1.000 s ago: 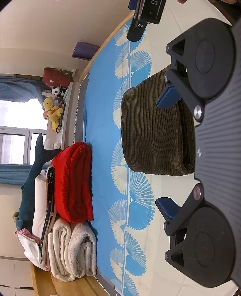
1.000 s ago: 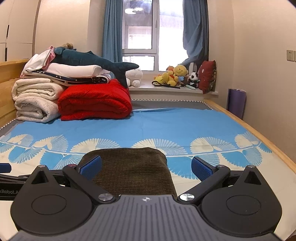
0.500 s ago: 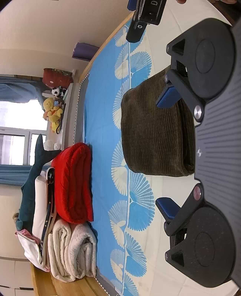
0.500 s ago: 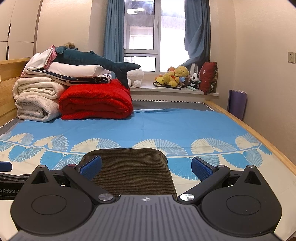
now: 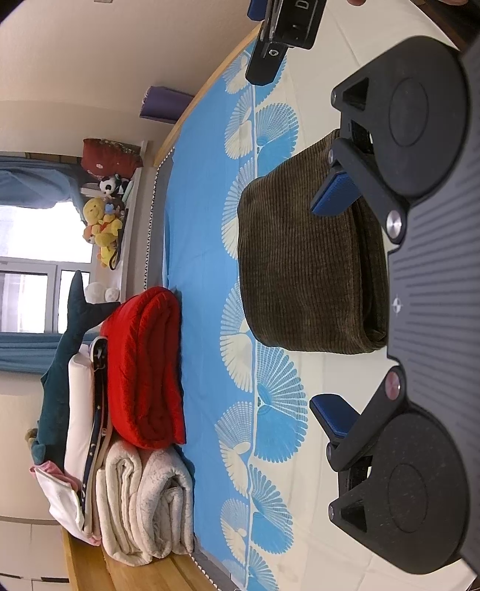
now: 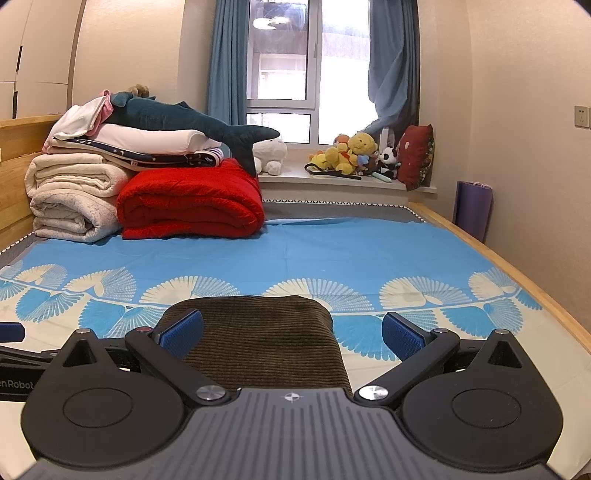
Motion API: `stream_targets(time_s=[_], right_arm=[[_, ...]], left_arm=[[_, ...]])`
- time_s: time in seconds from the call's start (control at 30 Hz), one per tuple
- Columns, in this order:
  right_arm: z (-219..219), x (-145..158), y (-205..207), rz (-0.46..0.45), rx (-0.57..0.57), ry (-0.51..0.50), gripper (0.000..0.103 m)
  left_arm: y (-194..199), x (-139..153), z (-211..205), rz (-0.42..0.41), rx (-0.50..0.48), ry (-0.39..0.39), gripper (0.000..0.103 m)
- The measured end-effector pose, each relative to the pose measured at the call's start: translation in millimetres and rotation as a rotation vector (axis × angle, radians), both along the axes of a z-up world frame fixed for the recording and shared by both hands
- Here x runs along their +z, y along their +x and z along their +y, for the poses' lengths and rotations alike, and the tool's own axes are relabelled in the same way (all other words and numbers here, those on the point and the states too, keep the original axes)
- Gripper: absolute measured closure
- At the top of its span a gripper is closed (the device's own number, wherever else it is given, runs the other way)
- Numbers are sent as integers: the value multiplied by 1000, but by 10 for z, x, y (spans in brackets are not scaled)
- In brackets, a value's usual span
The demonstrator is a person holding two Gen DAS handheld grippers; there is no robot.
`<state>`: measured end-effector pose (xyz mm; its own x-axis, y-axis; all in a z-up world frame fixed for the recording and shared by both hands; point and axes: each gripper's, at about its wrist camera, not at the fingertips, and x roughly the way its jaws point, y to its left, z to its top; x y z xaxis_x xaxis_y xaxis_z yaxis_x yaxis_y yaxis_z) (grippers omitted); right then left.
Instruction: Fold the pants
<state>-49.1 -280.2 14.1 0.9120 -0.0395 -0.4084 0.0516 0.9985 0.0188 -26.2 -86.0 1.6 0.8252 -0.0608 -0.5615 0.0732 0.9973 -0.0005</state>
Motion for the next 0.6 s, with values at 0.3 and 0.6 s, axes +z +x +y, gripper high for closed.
stream_targets(time_s=[0.3, 0.6], right_arm=[[-6, 2, 7, -2, 1, -3, 1], [16, -14, 12, -1, 5, -10, 1]], left_arm=[[3, -34, 2, 5, -6, 9, 0], [15, -40, 25, 12, -5, -1, 0]])
